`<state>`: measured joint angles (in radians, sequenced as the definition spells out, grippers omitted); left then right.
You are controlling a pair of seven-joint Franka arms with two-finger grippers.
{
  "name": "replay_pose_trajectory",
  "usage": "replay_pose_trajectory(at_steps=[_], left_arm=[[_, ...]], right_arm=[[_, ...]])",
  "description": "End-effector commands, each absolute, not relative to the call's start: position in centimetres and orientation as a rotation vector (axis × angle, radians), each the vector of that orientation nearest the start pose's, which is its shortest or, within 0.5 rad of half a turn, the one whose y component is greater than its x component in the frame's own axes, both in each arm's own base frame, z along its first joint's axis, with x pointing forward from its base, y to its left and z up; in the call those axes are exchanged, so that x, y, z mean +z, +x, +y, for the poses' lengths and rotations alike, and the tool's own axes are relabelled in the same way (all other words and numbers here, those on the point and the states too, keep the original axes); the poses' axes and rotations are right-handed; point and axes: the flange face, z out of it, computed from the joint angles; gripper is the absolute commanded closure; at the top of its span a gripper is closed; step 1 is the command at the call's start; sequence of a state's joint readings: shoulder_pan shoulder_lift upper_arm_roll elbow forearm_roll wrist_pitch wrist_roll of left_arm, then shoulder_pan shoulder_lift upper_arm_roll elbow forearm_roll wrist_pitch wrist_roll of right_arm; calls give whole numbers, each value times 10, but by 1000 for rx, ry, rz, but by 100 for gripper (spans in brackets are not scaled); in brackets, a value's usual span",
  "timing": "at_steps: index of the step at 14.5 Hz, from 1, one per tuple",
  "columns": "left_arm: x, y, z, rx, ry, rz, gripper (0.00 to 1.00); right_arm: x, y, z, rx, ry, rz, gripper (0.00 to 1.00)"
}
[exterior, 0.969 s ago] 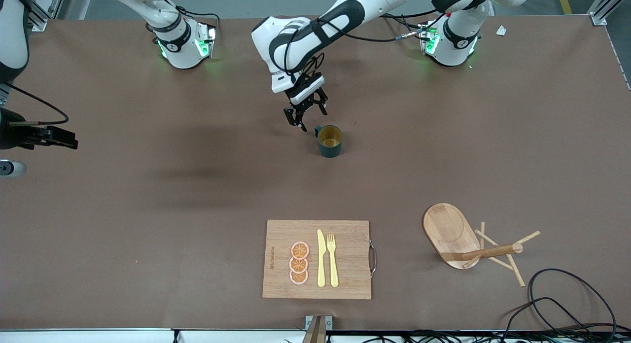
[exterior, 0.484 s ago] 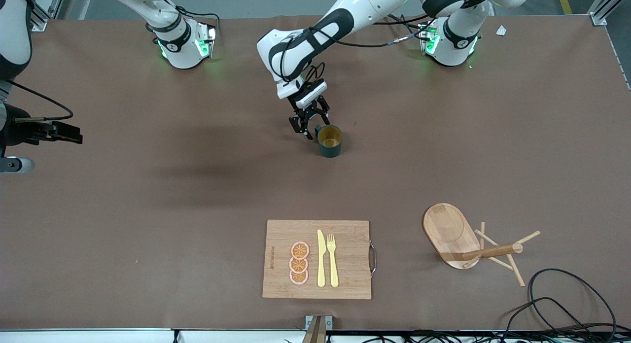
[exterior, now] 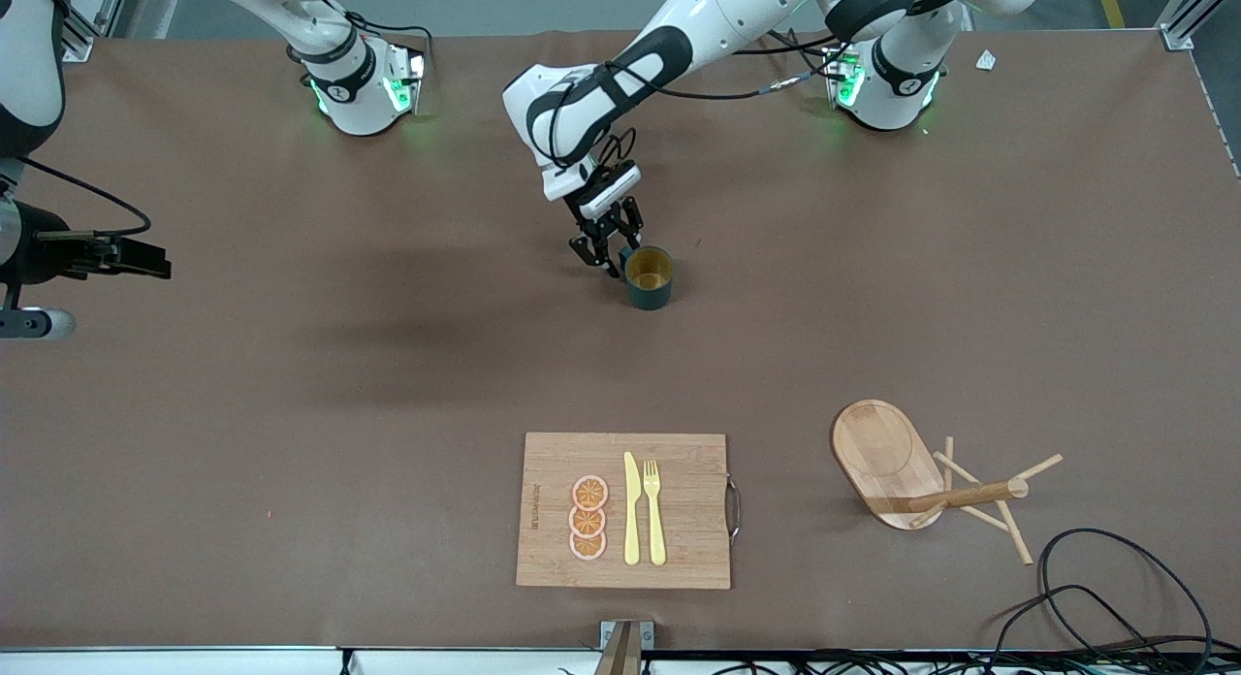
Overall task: Pass cup and hang on rack
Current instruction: 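Lower the left gripper and grasp the teal mug's rim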
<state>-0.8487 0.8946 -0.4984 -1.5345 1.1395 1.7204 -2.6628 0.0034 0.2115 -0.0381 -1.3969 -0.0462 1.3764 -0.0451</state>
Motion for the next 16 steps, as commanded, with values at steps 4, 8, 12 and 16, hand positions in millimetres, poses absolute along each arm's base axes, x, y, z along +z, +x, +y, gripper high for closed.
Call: replay_pose_trajectory(at_steps=[4,8,12,16], left_arm=[[152,273,-610,-1134,-2507,-1040,71],[155,282,-607,-1119,-2513,-957,92],[182,307,-610,-1124,-2519,-949,100],[243,349,-600,-1041,-2532,-952,100]], right_arm=[[604,558,6,308,-3147,-42,0],[624,534,-8,272,-3150,-5,0],[634,506,-20,251,-3132,23,0],[653,493,-15,190,-3111,12,0]])
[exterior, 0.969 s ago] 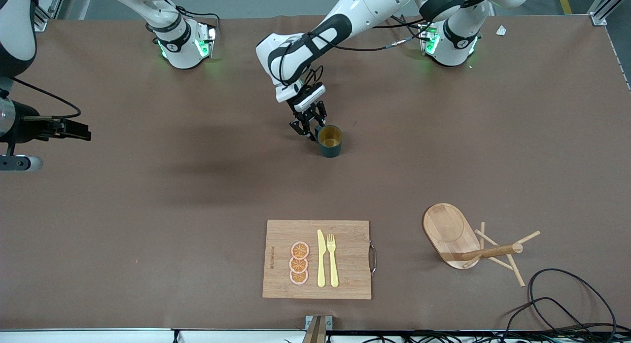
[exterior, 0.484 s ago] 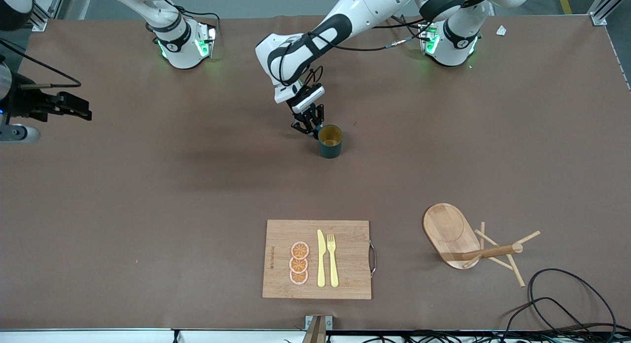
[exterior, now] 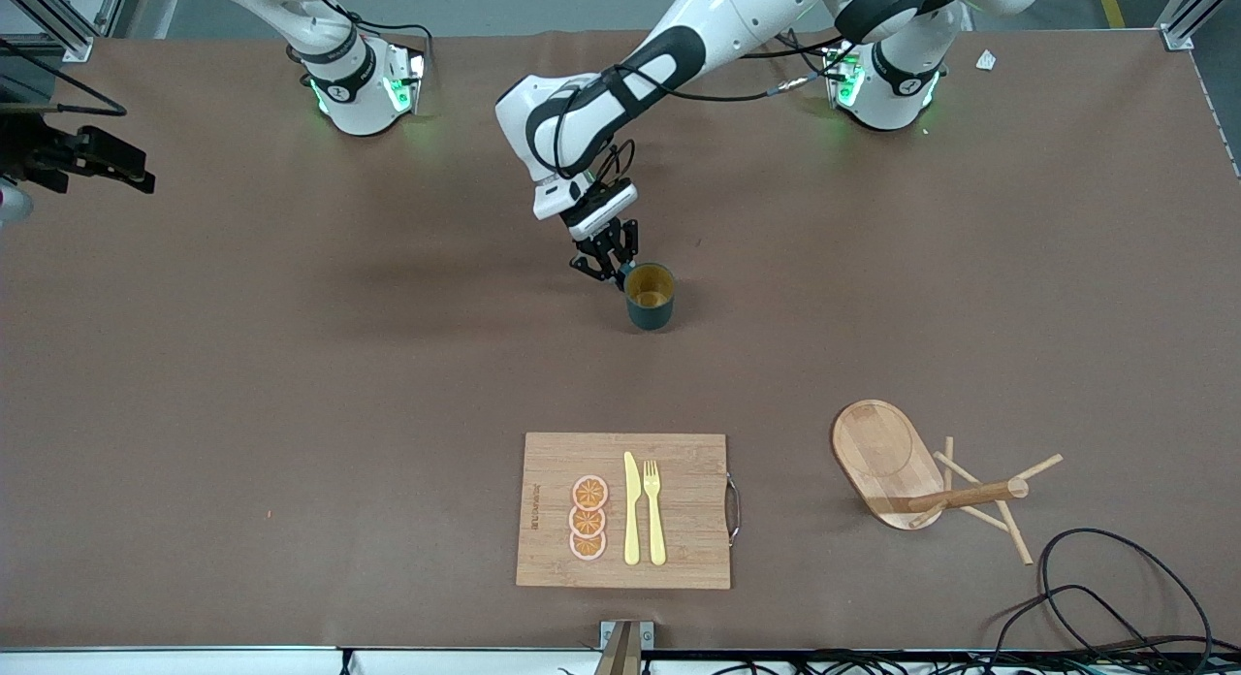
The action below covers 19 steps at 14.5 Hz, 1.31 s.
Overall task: Pass cup and hang on rack
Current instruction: 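Lower the left gripper and grasp the teal mug's rim, then lift the teal mug with the left gripper toward the wooden rack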
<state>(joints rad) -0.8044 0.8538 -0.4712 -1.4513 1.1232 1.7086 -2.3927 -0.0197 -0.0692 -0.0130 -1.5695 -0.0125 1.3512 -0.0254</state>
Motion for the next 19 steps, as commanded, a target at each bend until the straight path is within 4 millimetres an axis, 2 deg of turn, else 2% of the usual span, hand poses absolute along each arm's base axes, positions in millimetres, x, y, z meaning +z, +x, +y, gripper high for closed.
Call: replay_pose_trajectory(at_steps=[1,3,5,8,10,12,14,16,19], left_arm=[[264,360,-599,-1014,-2545,-970,100],[288,369,-596,-979,-2560,-991,100],[322,384,-586,-932,-2569,-1081,100],[375,397,-570,-819,-2599,-1176,100],[406,410,-556,-772,-2610,-1242,100],[446,428,-539,-681,-2622,-1376,100],[482,429,-527,-571,-2672,-1405,100],[515,446,-498,-469,-2682,-1488,100],[544,481,-451,-283,-2712,-1554,100]], right_arm=[[655,492,-15,180,-3105,13,0],[656,492,-23,168,-3087,37,0],[657,493,-28,158,-3051,51,0],[658,493,-21,154,-3059,8,0],[658,494,-20,150,-3066,-5,0],[658,494,-21,147,-3095,-6,0],[660,493,-12,146,-3123,-36,0],[660,493,-13,144,-3130,-30,0],[662,494,-14,138,-3122,-24,0]])
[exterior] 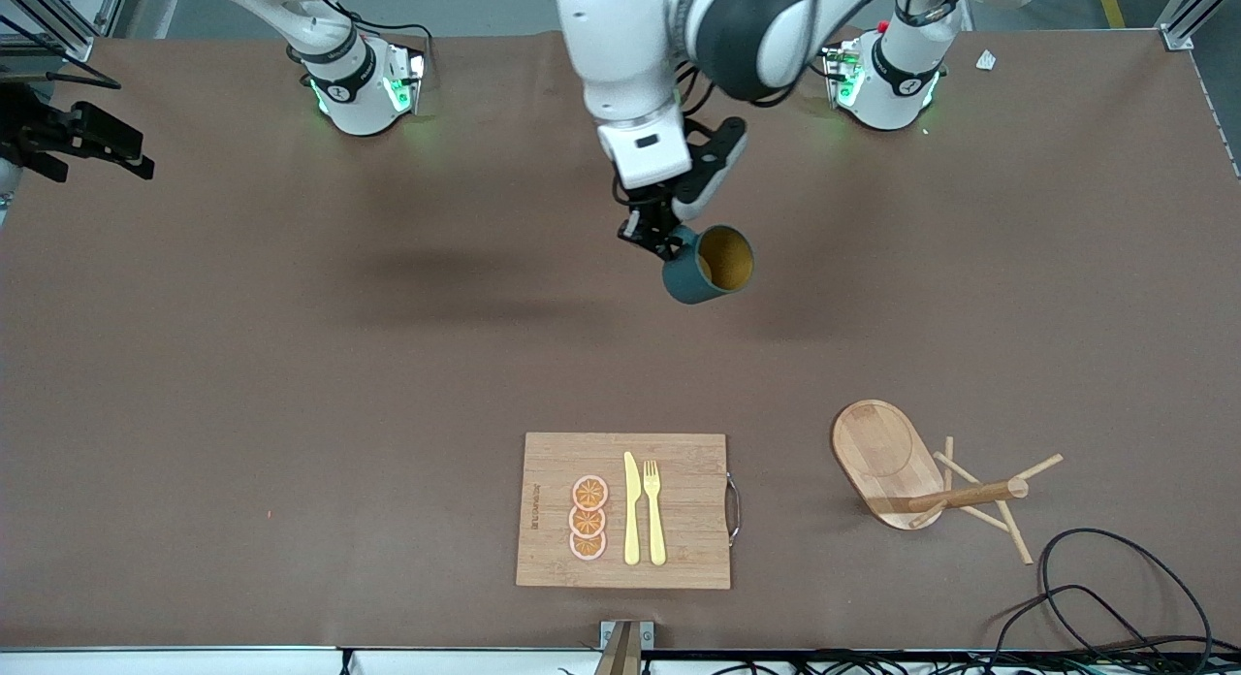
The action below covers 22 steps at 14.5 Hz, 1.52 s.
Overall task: Pass cup and hang on rack
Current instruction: 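Lift the teal mug with the left gripper toward the wooden rack, then tilt the mug and hook its handle onto a rack peg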
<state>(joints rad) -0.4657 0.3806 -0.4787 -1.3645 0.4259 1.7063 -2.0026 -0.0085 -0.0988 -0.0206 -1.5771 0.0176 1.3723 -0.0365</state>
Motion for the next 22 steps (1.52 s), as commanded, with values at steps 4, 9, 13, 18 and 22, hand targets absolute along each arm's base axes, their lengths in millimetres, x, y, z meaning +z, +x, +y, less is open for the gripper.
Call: replay_pose_trajectory(at_steps=[4,9,13,18,22], left_arm=[[569,553,-360,4,-2760,-1679,100],[571,616,-249,246,-2889,-1751,100],[568,651,-184,492,-2971,-1942,100],[531,684,-121,809,-3025,-2084,100],[495,705,-77,1131,-3074,-2204,100]], right_arm=[[664,497,-16,100,-3121,-18,0],[664,497,-15,97,-3117,-11,0],[662,496,-15,113,-3114,-12,0],[663,496,-15,109,-3114,-12,0],[663,496,-16,109,-3114,-2,0]])
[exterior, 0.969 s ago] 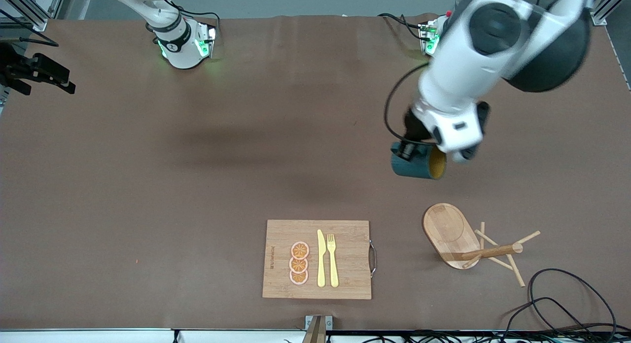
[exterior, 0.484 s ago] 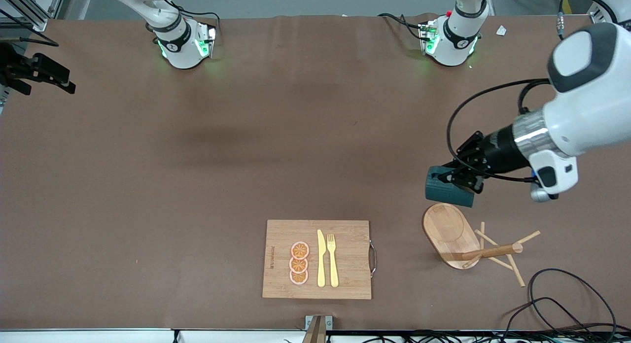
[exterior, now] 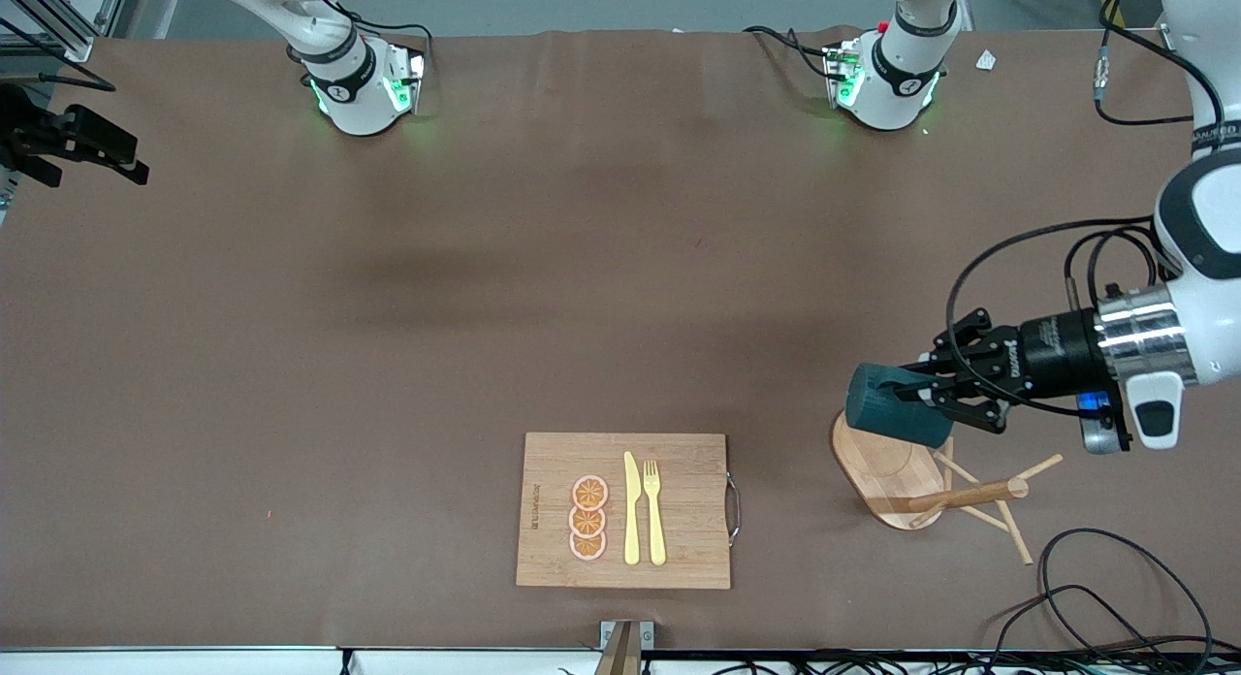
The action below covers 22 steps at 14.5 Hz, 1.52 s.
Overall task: Pass cup and hang on rack
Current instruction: 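Tilt the mug and hook its handle onto a rack peg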
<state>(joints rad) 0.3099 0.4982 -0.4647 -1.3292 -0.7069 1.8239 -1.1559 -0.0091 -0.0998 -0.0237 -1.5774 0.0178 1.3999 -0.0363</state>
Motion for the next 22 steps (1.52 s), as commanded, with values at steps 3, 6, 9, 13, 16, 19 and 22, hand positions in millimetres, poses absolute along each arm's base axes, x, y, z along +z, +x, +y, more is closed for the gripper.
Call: replay_pose_trajectory(at_steps=[3,6,9,13,16,19,22], left_arm=[[468,714,-66,-710,1760,1265,100],[459,718,-57,-736,1706,1268,100],[444,724,-48,-756,1676,1278,100],[434,725,-43,-768,1665,1289,100],[422,727,-38,-783,1652,1300,100],[411,729,-26,-776,1644,1291,100],[405,730,-20,-771,1634,1279,100]], right_arm=[[662,495,-15,118,-3107,27,0],[662,495,-15,118,-3107,25,0],[662,495,-14,118,-3107,20,0],[662,495,-14,123,-3107,20,0],[662,495,-13,125,-3107,18,0],[662,495,-13,123,-3107,15,0],[662,495,-13,125,-3107,15,0]])
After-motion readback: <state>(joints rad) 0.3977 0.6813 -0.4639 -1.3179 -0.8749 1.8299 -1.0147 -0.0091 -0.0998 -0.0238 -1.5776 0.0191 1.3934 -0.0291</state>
